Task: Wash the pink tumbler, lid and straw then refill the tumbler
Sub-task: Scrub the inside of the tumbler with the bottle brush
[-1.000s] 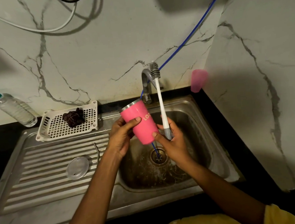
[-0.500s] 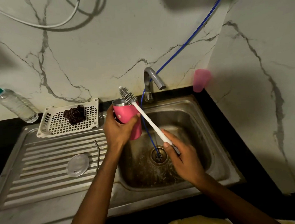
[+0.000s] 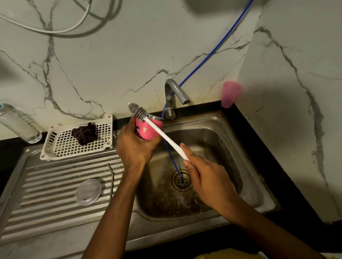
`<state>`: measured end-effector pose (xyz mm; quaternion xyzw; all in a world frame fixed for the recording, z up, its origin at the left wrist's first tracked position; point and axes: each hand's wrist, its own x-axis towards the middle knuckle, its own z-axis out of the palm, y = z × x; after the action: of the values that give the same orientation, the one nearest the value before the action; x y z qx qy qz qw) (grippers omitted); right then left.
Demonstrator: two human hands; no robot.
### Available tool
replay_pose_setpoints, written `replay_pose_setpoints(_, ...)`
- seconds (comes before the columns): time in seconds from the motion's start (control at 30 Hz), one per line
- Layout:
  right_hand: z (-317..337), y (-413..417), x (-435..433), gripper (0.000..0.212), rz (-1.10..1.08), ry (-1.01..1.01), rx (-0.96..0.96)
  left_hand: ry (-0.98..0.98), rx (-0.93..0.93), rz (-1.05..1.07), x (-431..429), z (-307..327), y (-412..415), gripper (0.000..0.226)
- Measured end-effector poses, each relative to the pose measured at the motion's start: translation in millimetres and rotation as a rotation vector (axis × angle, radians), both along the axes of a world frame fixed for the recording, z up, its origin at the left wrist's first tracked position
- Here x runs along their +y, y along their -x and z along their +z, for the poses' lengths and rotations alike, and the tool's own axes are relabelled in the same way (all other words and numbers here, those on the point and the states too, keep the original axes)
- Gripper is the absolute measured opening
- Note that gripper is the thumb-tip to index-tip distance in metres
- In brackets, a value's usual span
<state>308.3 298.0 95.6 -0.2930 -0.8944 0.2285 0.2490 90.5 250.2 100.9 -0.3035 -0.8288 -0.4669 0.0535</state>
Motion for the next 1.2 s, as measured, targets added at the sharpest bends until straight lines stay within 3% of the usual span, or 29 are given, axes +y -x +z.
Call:
replay_pose_setpoints(0.23,2,-18,0,0.051,-0.001,0.080,0.019,0.027,0.002,0.068,-8,4,17,0.097)
replay_pose_setpoints(0.37,7,-14,6,0.051,0.006,0.056,0.011,0.124,0.110,0.023,-8,0,15,0.103)
replay_pose_setpoints(0.57,26,6,7,0.050,-0.020,0.009,-0.025,0.135,0.163,-0.048,-1,-2,-1,0.100)
replay_pose_setpoints(1.2,20,-40,0,0.058,0.009,0.014,-0.121,0.205,0.284,-0.022,-12,-1,9,0.082)
